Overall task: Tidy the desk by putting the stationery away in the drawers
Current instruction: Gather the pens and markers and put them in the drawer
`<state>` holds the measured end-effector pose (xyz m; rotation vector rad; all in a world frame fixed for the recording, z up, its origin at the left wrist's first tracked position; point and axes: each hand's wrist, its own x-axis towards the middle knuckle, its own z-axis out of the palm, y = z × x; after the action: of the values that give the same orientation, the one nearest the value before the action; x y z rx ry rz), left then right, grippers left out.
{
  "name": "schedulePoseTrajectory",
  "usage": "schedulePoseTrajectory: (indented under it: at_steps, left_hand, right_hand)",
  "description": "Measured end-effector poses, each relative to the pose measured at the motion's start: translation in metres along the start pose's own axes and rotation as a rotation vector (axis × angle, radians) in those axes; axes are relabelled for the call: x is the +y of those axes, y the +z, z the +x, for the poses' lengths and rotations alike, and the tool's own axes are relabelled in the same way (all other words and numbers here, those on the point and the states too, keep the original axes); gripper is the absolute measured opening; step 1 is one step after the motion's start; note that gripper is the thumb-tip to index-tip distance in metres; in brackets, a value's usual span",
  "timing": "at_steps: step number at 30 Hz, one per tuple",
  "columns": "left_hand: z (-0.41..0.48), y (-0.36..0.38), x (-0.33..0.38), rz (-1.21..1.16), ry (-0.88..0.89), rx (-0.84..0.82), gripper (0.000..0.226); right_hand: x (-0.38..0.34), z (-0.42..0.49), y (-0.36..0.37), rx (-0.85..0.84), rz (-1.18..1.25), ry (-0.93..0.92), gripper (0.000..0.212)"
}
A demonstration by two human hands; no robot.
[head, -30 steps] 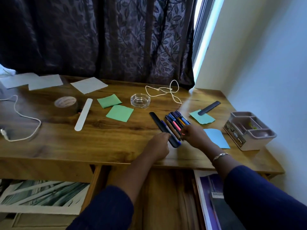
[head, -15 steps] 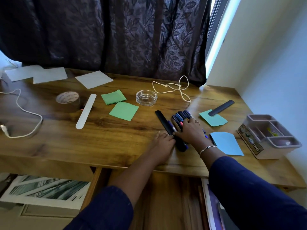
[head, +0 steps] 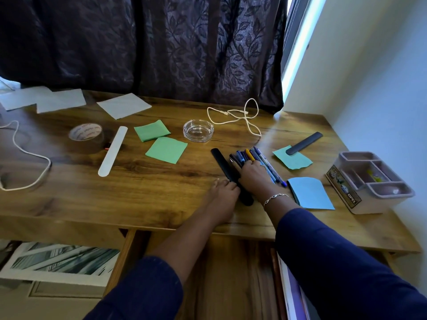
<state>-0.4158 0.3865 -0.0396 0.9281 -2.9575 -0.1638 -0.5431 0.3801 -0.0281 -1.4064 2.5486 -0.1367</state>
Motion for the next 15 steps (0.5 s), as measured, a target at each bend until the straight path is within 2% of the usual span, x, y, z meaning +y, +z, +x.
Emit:
schedulePoseTrajectory:
  at_steps: [4, 9, 11, 12, 14, 15]
  left_hand:
    - [-0.001, 0.001, 0.001, 0.018, -0.011, -0.029, 0.063]
    - [-0.004, 0.002, -0.002, -0.077, -0.032, -0.004, 0.053]
    - [-0.006, -0.001, -0.003, -0.142, -0.034, 0.003, 0.049]
    - [-0.006, -0.003, -0.004, -0.193, -0.041, 0.027, 0.047]
    - [-0.005, -0.009, -0.006, -0.360, -0.103, 0.169, 0.036]
    - [-0.005, -0.014, -0.006, -0.481, -0.148, 0.251, 0.033]
  right_hand:
    - [-0.003, -0.002, 0.003, 0.042, 0.013, 0.023, 0.031]
    - [0.006, -0.012, -0.002, 0.104, 0.134, -0.005, 0.021]
    - [0.016, -0.016, -0.007, 0.122, 0.388, 0.017, 0.017]
    - [0.020, -0.022, -0.011, 0.109, 0.631, 0.007, 0.015]
    - [0.028, -0.041, -0.019, 0.099, 1.131, -0.084, 0.012]
    - [0.032, -0.050, -0.021, 0.108, 1.289, -0.142, 0.013]
